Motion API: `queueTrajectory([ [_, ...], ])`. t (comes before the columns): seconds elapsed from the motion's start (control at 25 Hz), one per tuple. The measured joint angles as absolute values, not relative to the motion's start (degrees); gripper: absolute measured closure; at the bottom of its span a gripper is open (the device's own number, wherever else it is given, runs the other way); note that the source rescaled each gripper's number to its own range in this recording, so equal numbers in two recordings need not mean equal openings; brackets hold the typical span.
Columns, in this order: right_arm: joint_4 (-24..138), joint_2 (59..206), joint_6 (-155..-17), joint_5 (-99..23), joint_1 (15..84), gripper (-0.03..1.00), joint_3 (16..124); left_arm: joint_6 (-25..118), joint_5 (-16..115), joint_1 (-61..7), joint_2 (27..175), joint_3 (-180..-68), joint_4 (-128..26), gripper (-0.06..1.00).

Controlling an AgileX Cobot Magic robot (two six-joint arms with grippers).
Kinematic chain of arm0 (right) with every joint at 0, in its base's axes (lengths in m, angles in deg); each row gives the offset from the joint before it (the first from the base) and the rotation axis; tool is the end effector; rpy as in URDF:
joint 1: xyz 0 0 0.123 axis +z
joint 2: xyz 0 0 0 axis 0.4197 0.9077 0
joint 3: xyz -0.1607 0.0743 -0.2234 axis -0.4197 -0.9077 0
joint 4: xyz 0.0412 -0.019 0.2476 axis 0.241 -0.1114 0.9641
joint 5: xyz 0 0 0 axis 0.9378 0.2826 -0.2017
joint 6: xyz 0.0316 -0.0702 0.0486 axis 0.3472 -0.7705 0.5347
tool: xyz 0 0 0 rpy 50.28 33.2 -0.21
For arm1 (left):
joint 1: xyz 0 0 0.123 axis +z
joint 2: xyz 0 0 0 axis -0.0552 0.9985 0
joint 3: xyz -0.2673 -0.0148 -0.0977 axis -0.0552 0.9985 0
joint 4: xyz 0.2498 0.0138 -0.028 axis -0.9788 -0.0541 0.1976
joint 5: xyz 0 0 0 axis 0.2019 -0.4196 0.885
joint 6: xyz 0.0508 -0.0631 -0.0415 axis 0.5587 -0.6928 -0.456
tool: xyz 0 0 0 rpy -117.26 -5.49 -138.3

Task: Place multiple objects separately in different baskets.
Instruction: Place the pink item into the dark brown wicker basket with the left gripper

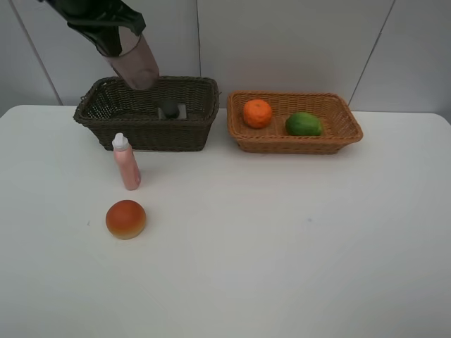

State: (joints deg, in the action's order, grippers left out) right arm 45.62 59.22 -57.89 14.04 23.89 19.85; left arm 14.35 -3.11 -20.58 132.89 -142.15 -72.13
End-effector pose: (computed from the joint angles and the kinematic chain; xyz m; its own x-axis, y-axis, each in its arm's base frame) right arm -0.0085 -0.0051 0.2842 -0.4254 0.0705 -0.9023 0.0961 0.9948 0.0325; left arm 0.3939 -0.1131 0.3214 -0.7792 0.3591 -0.5136 0.3299 0.9319 0.1510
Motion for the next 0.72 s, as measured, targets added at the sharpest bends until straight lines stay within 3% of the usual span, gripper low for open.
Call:
queueTrajectory([
  [0.36,45.6,59.2,-57.9,14.0,23.9,0.13,19.8,14.4,3.5,-12.7,136.7,-142.1,-72.1,0.94],
  [0.72,45.6,59.2,-57.9,14.0,23.9,0.13,19.8,7.9,11.1,-11.4,145.2,-142.1,-73.6,0.94],
])
